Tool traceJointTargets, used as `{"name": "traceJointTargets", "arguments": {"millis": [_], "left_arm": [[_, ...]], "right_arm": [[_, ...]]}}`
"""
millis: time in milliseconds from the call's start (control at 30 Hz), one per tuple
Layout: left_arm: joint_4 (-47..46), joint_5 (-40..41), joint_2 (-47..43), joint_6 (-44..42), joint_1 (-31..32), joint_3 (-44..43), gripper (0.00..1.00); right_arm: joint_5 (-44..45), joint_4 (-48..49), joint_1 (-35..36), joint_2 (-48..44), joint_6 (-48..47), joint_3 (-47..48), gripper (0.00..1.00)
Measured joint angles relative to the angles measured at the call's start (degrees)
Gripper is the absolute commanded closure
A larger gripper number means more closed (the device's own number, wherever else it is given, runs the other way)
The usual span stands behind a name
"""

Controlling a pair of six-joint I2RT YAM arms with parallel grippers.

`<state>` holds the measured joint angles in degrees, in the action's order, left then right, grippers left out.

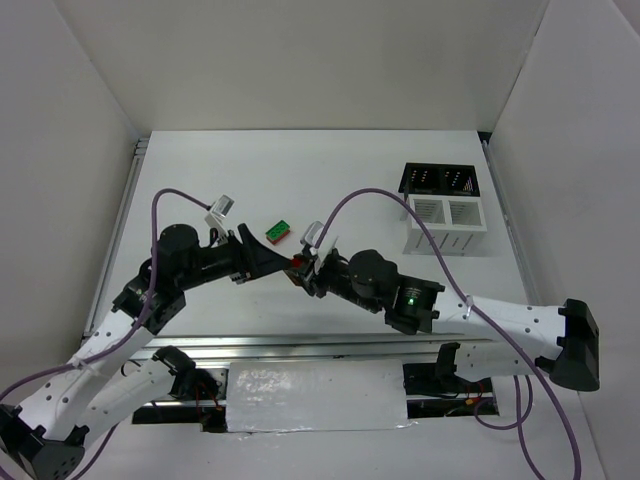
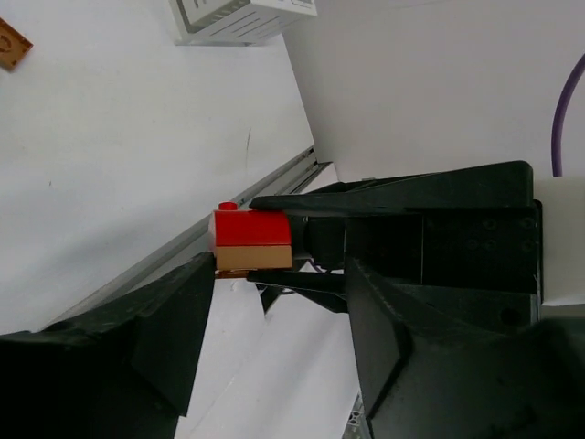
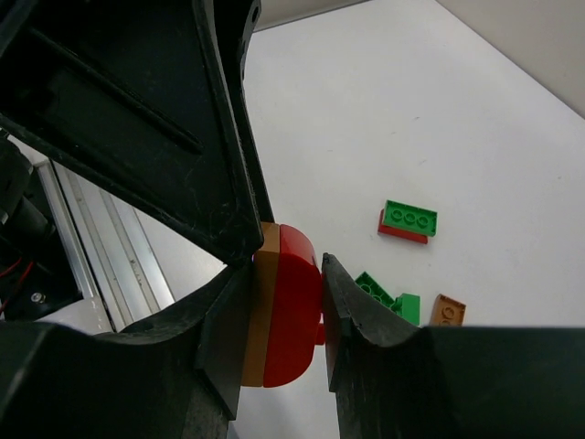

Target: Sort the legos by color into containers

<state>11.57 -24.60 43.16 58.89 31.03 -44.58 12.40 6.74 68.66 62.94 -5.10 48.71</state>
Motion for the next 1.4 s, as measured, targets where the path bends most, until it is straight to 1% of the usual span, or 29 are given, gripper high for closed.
{"name": "traceJointTargets", "arguments": {"millis": [33,400,533,600,667,700,733,833,867,900,933,967,1033,1200,1300,1400], "left_arm": [[-0.09,-0.07,0.07,-0.07,0.02,0.04,0.35],[-2.84,-0.35,2.62,-0.24,0.74,0.87,0.34],[-2.23,0.50,3.17,-1.11,0.63,0.87,0.68],[-2.43,0.48,3.52,-1.75,0.68,0.87,0.71],[-2.71,0.42,3.69,-1.81,0.68,0.87,0.75],[-2.89,0.37,3.78,-1.81,0.68,0.87,0.79],[-3.10,0.33,3.96,-1.88,0.68,0.87,0.90],[-3.85,0.31,4.70,-2.05,0.61,0.87,1.00],[-4.04,0.39,4.87,-2.16,0.55,0.90,1.00],[-4.17,0.59,4.98,-2.38,0.46,0.96,1.00],[-4.24,0.90,5.01,-3.04,0.42,0.98,1.00],[-4.33,0.87,5.01,-3.30,0.42,0.98,1.00],[-4.66,0.57,5.09,-4.39,1.14,0.98,1.00],[-4.09,3.89,5.88,-8.17,1.53,0.04,1.00],[-4.02,5.90,6.27,-10.86,1.53,-0.44,1.00],[-3.98,7.06,6.27,-13.99,1.53,-0.48,1.00]], "right_arm": [[0.20,0.07,0.00,0.00,-0.02,0.07,1.00],[0.46,-1.25,-0.02,0.11,-0.31,0.79,1.00],[0.68,-1.60,-0.04,0.11,-0.52,0.81,1.00],[0.96,-1.90,-0.07,0.11,-0.50,0.81,1.00],[1.36,-1.97,-0.07,0.11,-0.46,0.81,1.00],[1.64,-1.90,-0.07,0.15,-0.33,0.81,1.00],[1.95,-1.88,-0.04,0.24,-0.28,0.81,1.00],[2.95,-1.90,-0.07,0.74,-0.11,0.92,1.00],[3.32,-1.90,-0.07,1.03,-0.04,1.09,0.77],[3.61,-1.92,-0.11,1.36,0.04,1.25,0.47],[3.67,-1.90,-0.24,1.62,0.22,1.31,0.12],[3.19,-1.40,-0.55,2.01,1.14,1.38,0.01],[1.07,-0.39,-1.90,3.26,1.97,2.03,0.00],[-10.75,-1.33,-9.09,4.39,6.64,2.73,0.00],[-18.40,-2.32,-13.38,3.82,8.74,2.73,0.00],[-25.46,-4.22,-17.14,1.18,10.23,2.71,0.00]]}}
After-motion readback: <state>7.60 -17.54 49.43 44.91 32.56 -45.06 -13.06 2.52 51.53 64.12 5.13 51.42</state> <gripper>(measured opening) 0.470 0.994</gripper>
